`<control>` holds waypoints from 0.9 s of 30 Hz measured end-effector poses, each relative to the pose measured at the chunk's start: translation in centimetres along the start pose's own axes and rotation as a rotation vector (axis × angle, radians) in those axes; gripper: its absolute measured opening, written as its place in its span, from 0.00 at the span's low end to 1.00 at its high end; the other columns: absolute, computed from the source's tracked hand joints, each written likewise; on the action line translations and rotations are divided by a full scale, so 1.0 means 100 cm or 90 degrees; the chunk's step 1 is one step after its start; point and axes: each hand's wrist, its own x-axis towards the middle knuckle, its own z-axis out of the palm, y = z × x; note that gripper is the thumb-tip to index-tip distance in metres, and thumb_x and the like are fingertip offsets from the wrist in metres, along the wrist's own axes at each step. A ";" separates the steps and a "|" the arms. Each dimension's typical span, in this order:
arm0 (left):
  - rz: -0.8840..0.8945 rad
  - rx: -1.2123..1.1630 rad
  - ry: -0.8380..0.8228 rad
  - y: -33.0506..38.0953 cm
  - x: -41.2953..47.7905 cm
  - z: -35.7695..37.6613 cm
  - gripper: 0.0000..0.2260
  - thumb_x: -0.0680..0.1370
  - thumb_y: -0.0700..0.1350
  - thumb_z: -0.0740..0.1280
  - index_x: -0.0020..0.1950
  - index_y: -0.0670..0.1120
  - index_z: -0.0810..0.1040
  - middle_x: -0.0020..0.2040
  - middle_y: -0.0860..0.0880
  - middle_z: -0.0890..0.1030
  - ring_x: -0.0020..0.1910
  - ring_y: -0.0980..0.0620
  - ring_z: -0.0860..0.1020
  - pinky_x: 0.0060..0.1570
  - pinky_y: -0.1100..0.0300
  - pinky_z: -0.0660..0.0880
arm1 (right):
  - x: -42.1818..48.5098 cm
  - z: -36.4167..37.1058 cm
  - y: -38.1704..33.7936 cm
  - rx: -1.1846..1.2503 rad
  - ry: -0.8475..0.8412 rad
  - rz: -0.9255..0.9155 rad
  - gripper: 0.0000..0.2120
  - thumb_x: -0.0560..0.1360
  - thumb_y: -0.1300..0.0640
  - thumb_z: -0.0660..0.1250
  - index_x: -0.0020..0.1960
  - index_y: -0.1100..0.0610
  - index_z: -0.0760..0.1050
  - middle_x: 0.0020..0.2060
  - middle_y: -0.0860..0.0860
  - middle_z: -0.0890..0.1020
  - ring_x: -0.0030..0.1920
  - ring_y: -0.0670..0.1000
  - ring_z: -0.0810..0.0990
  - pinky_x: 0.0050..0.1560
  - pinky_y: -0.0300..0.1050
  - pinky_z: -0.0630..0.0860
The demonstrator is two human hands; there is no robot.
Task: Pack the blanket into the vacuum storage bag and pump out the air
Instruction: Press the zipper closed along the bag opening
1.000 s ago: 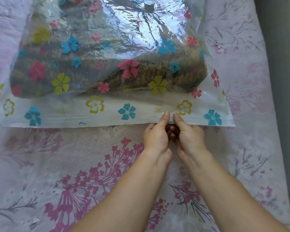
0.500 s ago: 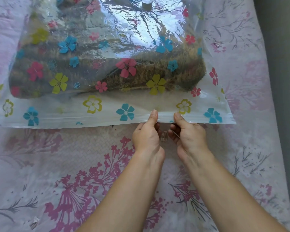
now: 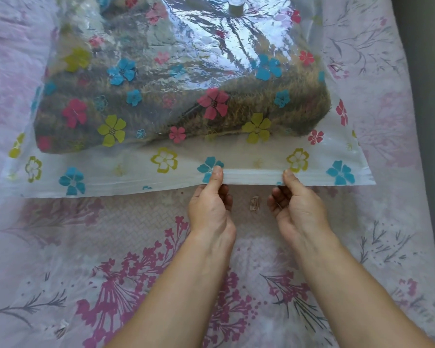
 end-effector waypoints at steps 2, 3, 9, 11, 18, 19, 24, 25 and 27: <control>-0.005 0.000 -0.007 0.000 0.000 0.001 0.04 0.78 0.44 0.75 0.45 0.48 0.81 0.34 0.54 0.77 0.33 0.58 0.73 0.37 0.64 0.70 | -0.005 0.006 0.008 0.005 -0.028 0.016 0.06 0.77 0.56 0.73 0.46 0.55 0.76 0.32 0.49 0.79 0.29 0.45 0.78 0.28 0.39 0.76; -0.008 0.001 -0.010 0.000 0.000 0.001 0.05 0.78 0.45 0.75 0.45 0.48 0.81 0.34 0.54 0.77 0.33 0.59 0.73 0.37 0.64 0.70 | -0.009 0.012 0.014 0.001 -0.050 0.027 0.07 0.76 0.56 0.73 0.46 0.55 0.76 0.31 0.49 0.79 0.29 0.45 0.77 0.28 0.39 0.75; -0.047 -0.035 -0.047 0.002 -0.002 0.000 0.06 0.78 0.45 0.74 0.48 0.45 0.79 0.35 0.48 0.76 0.30 0.54 0.74 0.34 0.60 0.72 | -0.027 0.054 0.045 -0.014 -0.100 0.079 0.12 0.76 0.58 0.74 0.36 0.58 0.76 0.24 0.51 0.76 0.22 0.46 0.74 0.25 0.36 0.73; -0.047 -0.018 -0.050 0.003 -0.001 -0.001 0.07 0.79 0.45 0.74 0.49 0.44 0.78 0.34 0.48 0.76 0.28 0.55 0.73 0.31 0.61 0.71 | -0.027 0.055 0.045 -0.021 -0.095 0.068 0.13 0.77 0.59 0.73 0.35 0.58 0.75 0.23 0.51 0.75 0.21 0.46 0.73 0.23 0.35 0.71; -0.040 -0.025 -0.020 0.007 -0.003 -0.003 0.09 0.78 0.42 0.75 0.40 0.45 0.78 0.27 0.53 0.76 0.22 0.59 0.73 0.24 0.68 0.71 | -0.025 0.052 0.040 -0.097 -0.062 0.007 0.10 0.76 0.61 0.74 0.37 0.55 0.78 0.27 0.47 0.78 0.26 0.42 0.74 0.24 0.36 0.70; -0.035 -0.025 -0.014 0.008 -0.002 -0.003 0.09 0.77 0.42 0.75 0.39 0.46 0.78 0.26 0.55 0.76 0.22 0.60 0.73 0.24 0.68 0.71 | -0.025 0.051 0.040 -0.107 -0.053 0.004 0.09 0.75 0.60 0.74 0.38 0.55 0.78 0.27 0.46 0.79 0.27 0.43 0.74 0.26 0.37 0.70; -0.016 -0.018 -0.009 0.018 -0.001 -0.012 0.08 0.79 0.43 0.74 0.40 0.47 0.80 0.25 0.57 0.79 0.23 0.62 0.75 0.23 0.70 0.70 | -0.021 0.046 0.037 -0.136 -0.045 -0.010 0.09 0.75 0.58 0.75 0.39 0.55 0.77 0.29 0.46 0.80 0.30 0.44 0.75 0.31 0.40 0.69; -0.011 -0.019 -0.006 0.020 -0.001 -0.015 0.08 0.79 0.42 0.74 0.40 0.46 0.80 0.25 0.57 0.79 0.21 0.63 0.75 0.21 0.70 0.69 | -0.020 0.044 0.035 -0.141 -0.043 -0.013 0.09 0.75 0.58 0.75 0.39 0.55 0.77 0.29 0.46 0.80 0.30 0.44 0.76 0.32 0.40 0.69; 0.003 -0.015 -0.001 0.024 0.001 -0.021 0.08 0.79 0.42 0.74 0.41 0.46 0.79 0.25 0.57 0.79 0.21 0.63 0.76 0.21 0.71 0.69 | -0.018 0.040 0.031 -0.146 -0.035 -0.015 0.09 0.75 0.58 0.76 0.40 0.54 0.76 0.29 0.45 0.80 0.30 0.43 0.76 0.32 0.40 0.69</control>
